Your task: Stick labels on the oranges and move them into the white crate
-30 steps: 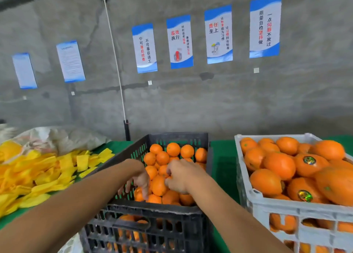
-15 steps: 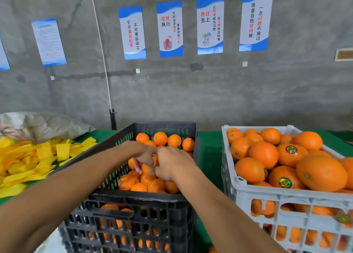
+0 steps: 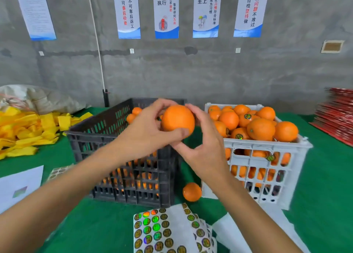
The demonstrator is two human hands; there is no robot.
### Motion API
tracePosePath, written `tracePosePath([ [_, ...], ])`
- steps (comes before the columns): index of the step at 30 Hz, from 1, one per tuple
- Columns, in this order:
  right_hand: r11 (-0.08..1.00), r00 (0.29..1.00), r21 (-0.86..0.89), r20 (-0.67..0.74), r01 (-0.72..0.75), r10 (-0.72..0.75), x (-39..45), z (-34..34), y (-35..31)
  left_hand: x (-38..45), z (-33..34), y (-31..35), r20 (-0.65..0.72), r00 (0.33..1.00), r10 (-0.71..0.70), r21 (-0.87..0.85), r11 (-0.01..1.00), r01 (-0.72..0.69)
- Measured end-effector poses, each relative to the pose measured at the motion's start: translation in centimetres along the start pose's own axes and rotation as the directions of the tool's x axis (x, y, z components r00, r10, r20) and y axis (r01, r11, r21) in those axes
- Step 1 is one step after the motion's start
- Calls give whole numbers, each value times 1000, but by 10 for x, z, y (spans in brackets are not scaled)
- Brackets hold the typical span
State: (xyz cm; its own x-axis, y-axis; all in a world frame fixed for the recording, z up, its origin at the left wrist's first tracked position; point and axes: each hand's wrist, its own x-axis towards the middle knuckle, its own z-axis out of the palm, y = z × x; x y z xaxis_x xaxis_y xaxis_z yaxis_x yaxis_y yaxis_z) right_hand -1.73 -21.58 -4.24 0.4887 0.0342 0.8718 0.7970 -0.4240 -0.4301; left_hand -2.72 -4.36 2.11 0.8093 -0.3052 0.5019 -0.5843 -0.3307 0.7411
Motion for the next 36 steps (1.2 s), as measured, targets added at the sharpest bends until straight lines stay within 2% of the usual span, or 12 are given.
tracePosePath([
  [2,989,984,43,107,-144,139,-41,-12,5,-32,24,-16,28,1000,6,100,995,-9],
  [4,969,940,-25,236,-246,245,-83,-17,19,-60,48,-42,86,989,-124,140,984,112],
  [6,928,849,-98,378,-360,370,-120,-18,34,-84,69,-73,151,949,-277,103,959,264],
  [9,867,703,-174,522,-467,483,-161,-15,50,-117,93,-118,218,906,-363,33,931,365],
  [14,829,615,-98,624,-551,482,-205,-9,51,-147,112,-161,134,865,-484,-114,859,499],
  [17,837,523,-144,721,-528,454,-214,-11,54,-154,116,-175,56,859,-508,-268,821,503],
  [19,871,483,-220,760,-439,436,-218,-13,59,-156,117,-182,23,864,-502,-329,812,481],
  [21,892,473,-257,774,-373,421,-219,-14,65,-156,118,-186,-3,874,-485,-357,817,452],
  [23,889,469,-262,774,-375,426,-218,-13,66,-155,118,-189,-18,876,-482,-384,812,439],
  [27,899,564,-225,715,-375,414,-215,-9,67,-155,118,-194,-30,870,-492,-494,764,415],
  [32,917,625,-182,684,-354,377,-213,-7,68,-155,119,-197,-22,869,-494,-522,748,411],
  [36,952,694,-141,656,-273,296,-215,-5,66,-154,119,-198,-21,877,-480,-515,757,403],
])
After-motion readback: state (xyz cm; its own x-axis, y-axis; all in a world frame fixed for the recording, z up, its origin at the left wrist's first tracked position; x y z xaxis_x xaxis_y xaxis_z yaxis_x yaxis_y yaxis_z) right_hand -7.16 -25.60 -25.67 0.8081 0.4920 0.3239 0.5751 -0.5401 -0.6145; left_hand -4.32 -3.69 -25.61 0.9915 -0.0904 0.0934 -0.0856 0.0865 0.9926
